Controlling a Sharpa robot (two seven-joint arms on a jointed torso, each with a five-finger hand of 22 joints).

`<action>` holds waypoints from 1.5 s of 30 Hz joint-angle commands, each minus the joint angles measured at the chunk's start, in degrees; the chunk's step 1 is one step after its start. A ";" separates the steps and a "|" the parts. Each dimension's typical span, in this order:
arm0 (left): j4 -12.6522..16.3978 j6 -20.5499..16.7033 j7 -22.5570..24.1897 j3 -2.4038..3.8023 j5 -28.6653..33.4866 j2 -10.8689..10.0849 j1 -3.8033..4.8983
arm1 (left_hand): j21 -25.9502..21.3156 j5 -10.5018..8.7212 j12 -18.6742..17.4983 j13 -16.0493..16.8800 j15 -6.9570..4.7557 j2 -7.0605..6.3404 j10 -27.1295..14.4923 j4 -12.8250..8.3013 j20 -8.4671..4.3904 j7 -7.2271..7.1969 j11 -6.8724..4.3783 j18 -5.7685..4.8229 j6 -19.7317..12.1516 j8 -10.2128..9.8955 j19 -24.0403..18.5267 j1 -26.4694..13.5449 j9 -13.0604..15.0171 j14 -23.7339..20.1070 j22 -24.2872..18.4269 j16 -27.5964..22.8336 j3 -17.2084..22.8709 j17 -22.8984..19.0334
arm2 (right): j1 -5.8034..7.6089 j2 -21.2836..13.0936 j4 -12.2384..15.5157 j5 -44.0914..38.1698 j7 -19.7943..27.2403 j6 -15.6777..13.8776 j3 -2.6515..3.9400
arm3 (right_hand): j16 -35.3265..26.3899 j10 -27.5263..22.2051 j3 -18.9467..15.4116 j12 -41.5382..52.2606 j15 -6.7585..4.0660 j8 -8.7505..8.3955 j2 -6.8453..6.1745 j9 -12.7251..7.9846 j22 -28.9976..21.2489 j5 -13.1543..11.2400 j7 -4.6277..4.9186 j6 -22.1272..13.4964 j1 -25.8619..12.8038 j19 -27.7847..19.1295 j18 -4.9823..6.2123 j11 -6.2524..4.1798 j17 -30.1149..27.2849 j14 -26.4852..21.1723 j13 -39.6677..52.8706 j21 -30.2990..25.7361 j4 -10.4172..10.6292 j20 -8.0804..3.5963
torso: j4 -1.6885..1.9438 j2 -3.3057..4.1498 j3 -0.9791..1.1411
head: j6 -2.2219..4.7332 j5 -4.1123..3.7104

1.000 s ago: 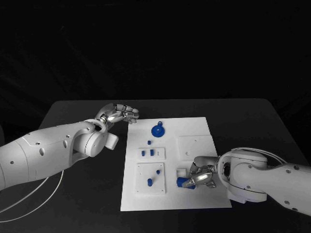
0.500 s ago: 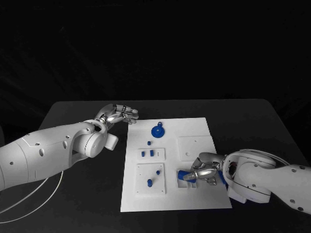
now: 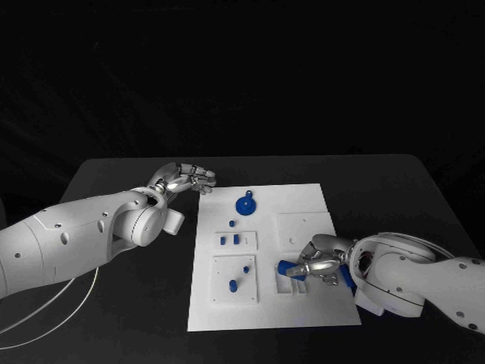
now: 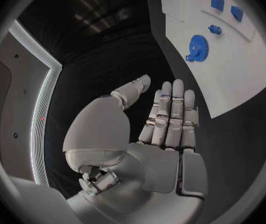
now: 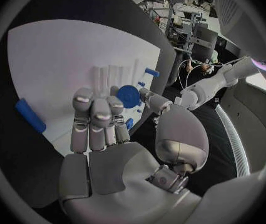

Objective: Assemble the parts on the task board

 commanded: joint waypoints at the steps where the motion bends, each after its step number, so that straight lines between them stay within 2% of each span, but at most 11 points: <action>1: 0.14 0.27 0.31 0.03 0.13 0.04 0.04 | -0.29 -0.20 -0.28 -0.09 0.10 -0.11 -0.43 0.35 0.12 0.07 0.00 1.15 -0.44 0.30 -0.10 -0.56 -0.08 0.23 0.07 -0.34 0.12 0.07 | -0.02 0.31 -0.26 -5.23 -2.20 0.55 -0.01 | -0.37 0.35 -0.05 -0.28 -0.37 0.09 -0.77 -0.12 0.49 0.15 1.49 1.92 -0.02 0.42 2.55 -0.09 0.06 0.02 0.03 0.27 0.60 -0.05 | 0.04 0.02 -0.03 | 0.02 -0.01; 8: 0.19 0.29 0.28 0.03 0.13 0.05 0.04 | -0.30 -0.20 -0.28 -0.10 0.10 -0.12 -0.43 0.36 0.12 0.07 0.00 1.14 -0.45 0.31 -0.11 -0.57 -0.09 0.23 0.08 -0.37 0.12 0.11 | -0.03 1.59 -0.83 -8.94 -4.60 3.06 -0.05 | -0.42 0.36 -0.09 -0.38 -0.38 0.09 -1.70 -0.20 0.41 0.15 1.49 1.87 -0.49 0.50 2.55 -0.09 0.10 0.04 0.05 0.21 1.70 -0.07 | 0.08 0.00 -0.06 | -0.01 -0.02; 16: 0.18 0.28 0.23 0.02 0.13 0.00 0.04 | -0.31 -0.20 -0.27 -0.10 0.10 -0.13 -0.44 0.38 0.13 0.07 0.00 1.14 -0.45 0.31 -0.11 -0.58 -0.09 0.24 0.09 -0.40 0.11 0.15 | -0.04 2.46 -1.12 -9.65 -5.13 3.71 -0.12 | -0.53 0.26 -0.89 -0.48 -0.34 0.05 -2.96 -0.29 0.37 0.14 1.55 1.68 -1.39 0.48 2.55 -0.03 0.12 0.03 0.11 0.14 2.96 -0.02 | 0.06 0.01 -0.05 | -0.01 0.00; 23: 0.18 0.27 0.20 0.02 0.13 -0.05 0.04 | -0.31 -0.20 -0.27 -0.11 0.10 -0.12 -0.45 0.43 0.13 0.08 0.01 1.14 -0.46 0.32 -0.11 -0.62 -0.10 0.24 0.11 -0.43 0.10 0.20 | -0.05 2.83 -1.14 -10.14 -5.44 4.93 -0.17 | -0.64 0.06 -4.77 -0.55 -0.31 0.06 -4.06 -0.31 0.40 0.16 1.60 1.39 -4.05 0.20 2.55 0.02 0.18 -0.05 0.24 0.07 4.57 0.09 | 0.06 0.01 -0.04 | 0.04 0.02; 25: 0.16 0.22 0.18 0.02 0.13 -0.06 0.04 | -0.32 -0.20 -0.27 -0.11 0.11 -0.12 -0.45 0.45 0.13 0.08 0.01 1.13 -0.46 0.32 -0.11 -0.64 -0.10 0.24 0.11 -0.45 0.10 0.22 | -0.05 2.82 -1.06 -10.08 -5.34 5.05 -0.18 | -0.65 -0.11 -7.41 -0.58 -0.33 0.08 -4.08 -0.26 0.49 0.22 1.59 1.23 -5.19 -0.11 2.55 -0.01 0.26 -0.16 0.33 0.04 4.77 0.06 | 0.03 0.01 -0.03 | 0.05 0.03; 26: 0.16 0.22 0.18 0.02 0.13 -0.07 0.04 | -0.32 -0.20 -0.27 -0.11 0.11 -0.12 -0.45 0.46 0.14 0.08 0.01 1.13 -0.46 0.32 -0.11 -0.64 -0.10 0.24 0.11 -0.46 0.10 0.23 | -0.05 2.85 -1.03 -9.68 -5.24 5.06 -0.18 | -0.64 -0.32 -10.32 -0.59 -0.44 0.13 -3.65 -0.17 0.60 0.18 1.37 1.04 -5.70 -0.55 2.55 0.05 0.36 -0.35 0.43 0.01 4.20 -0.11 | 0.01 0.00 -0.04 | 0.04 0.04; 28: 0.17 0.23 0.16 0.02 0.13 -0.03 0.04 | -0.32 -0.21 -0.26 -0.12 0.11 -0.12 -0.45 0.48 0.14 0.08 0.01 1.13 -0.47 0.33 -0.11 -0.66 -0.10 0.25 0.12 -0.47 0.09 0.24 | -0.05 2.85 -1.00 -9.22 -5.06 4.94 -0.18 | -0.60 -0.75 -17.34 -0.64 -0.46 0.27 -0.40 0.07 0.77 0.38 1.29 0.70 -6.27 -1.75 2.55 -0.49 0.64 -0.84 0.67 -0.19 1.07 -0.73 | 0.02 -0.01 -0.05 | 0.08 0.07; 30: 0.19 0.27 0.15 0.02 0.13 -0.03 0.04 | -0.32 -0.20 -0.26 -0.12 0.11 -0.12 -0.46 0.49 0.14 0.08 0.01 1.13 -0.47 0.33 -0.11 -0.67 -0.10 0.25 0.12 -0.48 0.09 0.26 | -0.06 2.85 -0.94 -9.10 -4.75 4.85 -0.18 | -0.64 -0.90 -21.38 -0.75 -0.86 0.30 1.11 0.10 0.70 0.21 1.10 0.65 -6.74 -2.24 2.55 -0.35 0.76 -1.04 0.75 -0.38 -1.02 -1.15 | 0.03 0.00 -0.04 | 0.09 0.10; 39: 0.18 0.21 0.14 0.02 0.13 -0.10 0.04 | -0.33 -0.20 -0.26 -0.13 0.11 -0.12 -0.48 0.55 0.14 0.08 0.02 1.13 -0.48 0.33 -0.11 -0.72 -0.11 0.25 0.14 -0.53 0.08 0.33 | -0.08 2.29 -0.63 -7.67 -3.74 4.75 -0.18 | -0.71 -0.82 -22.80 -0.85 -0.92 0.28 1.78 0.00 0.55 0.20 1.05 0.78 -7.11 -2.27 2.55 -0.56 0.82 -1.04 0.76 -0.56 -1.43 -1.41 | 0.05 0.02 -0.03 | 0.08 0.26; 43: 0.16 0.17 0.11 0.01 0.09 -0.14 0.04 | -0.34 -0.20 -0.26 -0.13 0.11 -0.11 -0.48 0.57 0.14 0.08 0.02 1.13 -0.49 0.34 -0.12 -0.72 -0.11 0.26 0.14 -0.54 0.08 0.34 | -0.08 1.88 -0.44 -7.31 -2.64 5.79 -0.18 | -0.70 -0.70 -23.60 -0.88 -0.92 0.24 3.66 -0.12 0.56 0.36 1.05 0.91 -6.34 -2.20 2.55 -0.57 0.89 -0.99 0.80 -0.55 -2.42 -1.52 | 0.07 0.01 -0.03 | 0.10 0.26; 45: 0.16 0.12 0.11 0.01 0.09 -0.15 0.04 | -0.34 -0.20 -0.26 -0.14 0.11 -0.11 -0.48 0.58 0.14 0.08 0.02 1.13 -0.49 0.34 -0.12 -0.73 -0.12 0.26 0.14 -0.55 0.08 0.35 | -0.08 1.72 -0.23 -6.87 -2.38 6.08 -0.18 | -0.71 -0.64 -24.31 -0.91 -0.89 0.20 5.10 -0.25 0.59 0.57 1.06 1.05 -5.87 -2.21 2.55 -0.56 0.94 -0.96 0.82 -0.54 -3.26 -1.47 | 0.03 0.00 -0.02 | 0.11 0.27</action>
